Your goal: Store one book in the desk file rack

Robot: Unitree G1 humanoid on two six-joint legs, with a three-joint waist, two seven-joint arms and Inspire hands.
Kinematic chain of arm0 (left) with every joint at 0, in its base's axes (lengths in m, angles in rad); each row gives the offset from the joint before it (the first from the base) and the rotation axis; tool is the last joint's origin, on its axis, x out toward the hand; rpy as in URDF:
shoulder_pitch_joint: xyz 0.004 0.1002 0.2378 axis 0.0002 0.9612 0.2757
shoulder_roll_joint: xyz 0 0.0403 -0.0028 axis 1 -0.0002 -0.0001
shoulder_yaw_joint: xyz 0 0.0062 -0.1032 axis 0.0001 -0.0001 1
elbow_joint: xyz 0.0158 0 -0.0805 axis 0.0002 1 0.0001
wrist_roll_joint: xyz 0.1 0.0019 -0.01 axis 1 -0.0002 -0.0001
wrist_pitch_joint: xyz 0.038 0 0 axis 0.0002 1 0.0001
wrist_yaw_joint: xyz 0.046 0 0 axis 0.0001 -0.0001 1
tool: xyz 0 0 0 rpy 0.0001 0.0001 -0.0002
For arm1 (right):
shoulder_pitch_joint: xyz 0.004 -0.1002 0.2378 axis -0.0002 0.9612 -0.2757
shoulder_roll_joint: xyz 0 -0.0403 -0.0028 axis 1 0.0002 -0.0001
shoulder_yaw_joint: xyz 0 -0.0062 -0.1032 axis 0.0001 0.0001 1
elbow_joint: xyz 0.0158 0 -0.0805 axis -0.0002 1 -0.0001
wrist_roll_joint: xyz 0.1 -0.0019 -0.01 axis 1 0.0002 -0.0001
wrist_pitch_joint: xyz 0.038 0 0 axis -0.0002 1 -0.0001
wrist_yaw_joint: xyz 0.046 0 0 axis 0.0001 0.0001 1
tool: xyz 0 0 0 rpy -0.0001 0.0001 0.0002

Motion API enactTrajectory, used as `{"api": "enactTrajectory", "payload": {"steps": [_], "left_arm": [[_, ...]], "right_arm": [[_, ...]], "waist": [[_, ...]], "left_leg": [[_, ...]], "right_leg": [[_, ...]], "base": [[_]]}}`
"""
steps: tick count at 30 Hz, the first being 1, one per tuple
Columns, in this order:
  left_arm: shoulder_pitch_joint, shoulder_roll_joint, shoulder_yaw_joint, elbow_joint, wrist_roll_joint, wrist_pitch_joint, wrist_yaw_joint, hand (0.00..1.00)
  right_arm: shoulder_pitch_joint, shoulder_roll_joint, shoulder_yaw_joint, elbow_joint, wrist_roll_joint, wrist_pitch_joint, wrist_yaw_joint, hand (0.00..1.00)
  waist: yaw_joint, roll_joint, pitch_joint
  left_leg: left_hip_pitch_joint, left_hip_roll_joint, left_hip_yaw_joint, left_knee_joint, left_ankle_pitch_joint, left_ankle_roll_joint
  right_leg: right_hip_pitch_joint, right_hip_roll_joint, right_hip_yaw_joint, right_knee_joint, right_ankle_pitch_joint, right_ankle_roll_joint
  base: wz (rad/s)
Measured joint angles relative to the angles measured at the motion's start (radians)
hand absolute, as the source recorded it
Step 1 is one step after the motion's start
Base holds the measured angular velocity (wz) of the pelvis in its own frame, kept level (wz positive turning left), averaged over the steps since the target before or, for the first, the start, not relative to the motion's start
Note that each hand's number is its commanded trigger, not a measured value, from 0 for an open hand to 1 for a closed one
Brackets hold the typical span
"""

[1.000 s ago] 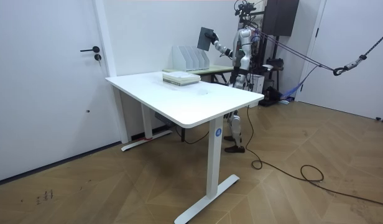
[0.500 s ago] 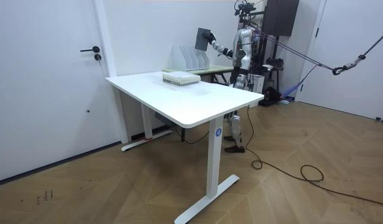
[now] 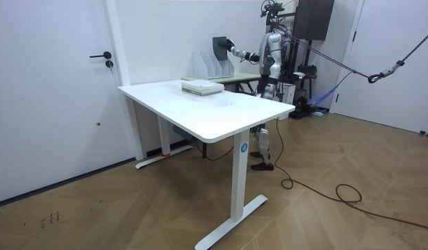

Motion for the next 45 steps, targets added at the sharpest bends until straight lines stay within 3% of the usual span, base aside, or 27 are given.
{"api": "enactTrajectory", "payload": {"steps": [5,9,12,19,29,30,31,39,45], "left_arm": [[0.000,-0.003,0.001,-0.009,0.020,0.007,-0.001,0.00],[0.006,-0.001,0.005,-0.037,0.046,0.027,-0.001,0.00],[0.008,-0.002,0.021,-0.042,0.074,0.037,0.000,0.00],[0.016,0.002,0.031,-0.077,0.108,0.062,0.000,0.00],[0.022,0.006,0.067,-0.079,0.130,0.100,-0.001,0.00],[0.025,0.009,0.067,-0.078,0.130,0.104,-0.001,0.00],[0.029,0.012,0.067,-0.078,0.131,0.107,-0.001,0.00],[0.050,0.014,0.058,-0.078,0.147,0.107,0.006,0.00],[0.070,0.014,0.058,-0.078,0.197,0.123,0.009,0.00]], "right_arm": [[-0.022,-0.022,0.000,0.058,0.000,0.001,0.017,1.00],[-0.024,-0.060,0.001,0.122,0.001,0.003,0.045,1.00],[-0.041,-0.091,0.009,0.181,0.018,0.027,0.056,1.00],[-0.051,-0.096,0.014,0.215,0.044,0.046,0.086,1.00],[-0.194,-0.130,0.012,0.396,0.104,0.088,0.081,1.00],[-0.196,-0.133,0.012,0.397,0.126,0.089,0.081,0.85],[-0.196,-0.134,0.012,0.398,0.145,0.089,0.079,0.00],[-0.240,-0.139,0.012,0.457,0.247,0.086,0.058,0.00],[-0.257,-0.223,0.007,0.503,0.331,0.085,0.047,0.00]], "waist": [[0.000,0.008,-0.0045],[0.000,0.012,-0.0036],[0.002,0.012,-0.0039],[0.004,0.012,-0.0039],[-0.002,0.007,-0.0077],[-0.002,0.005,-0.0095],[-0.002,0.004,-0.0104],[-0.026,0.009,-0.0107],[-0.030,0.022,-0.0093]], "left_leg": [[-0.004,0.000,-0.014,0.005,0.000,0.000],[-0.002,-0.001,-0.015,0.005,0.000,0.000],[-0.002,-0.001,-0.007,0.002,0.000,0.000],[0.010,0.000,-0.007,-0.006,0.001,-0.001],[0.007,-0.003,-0.014,-0.004,0.002,0.000],[0.007,-0.003,-0.015,-0.003,0.002,0.000],[0.008,-0.003,-0.016,-0.003,0.002,0.000],[0.011,-0.007,-0.040,0.010,0.004,0.002],[0.010,-0.011,-0.042,0.001,0.006,0.005]], "right_leg": [[0.007,-0.001,-0.015,0.000,0.001,0.000],[0.011,-0.002,-0.017,-0.002,0.001,0.000],[0.013,-0.001,-0.013,-0.002,0.001,0.000],[0.015,0.000,-0.013,-0.003,0.001,0.000],[0.015,-0.003,-0.015,-0.004,0.000,0.000],[0.016,-0.003,-0.016,-0.004,0.000,0.000],[0.018,-0.003,-0.018,-0.004,0.000,0.000],[0.036,-0.009,-0.040,-0.004,0.001,0.000],[0.033,-0.012,-0.037,-0.004,0.000,0.002]], "base": [[0.09],[0.01],[-0.02],[0.00],[0.01],[0.03],[0.03],[0.09],[0.00]]}}
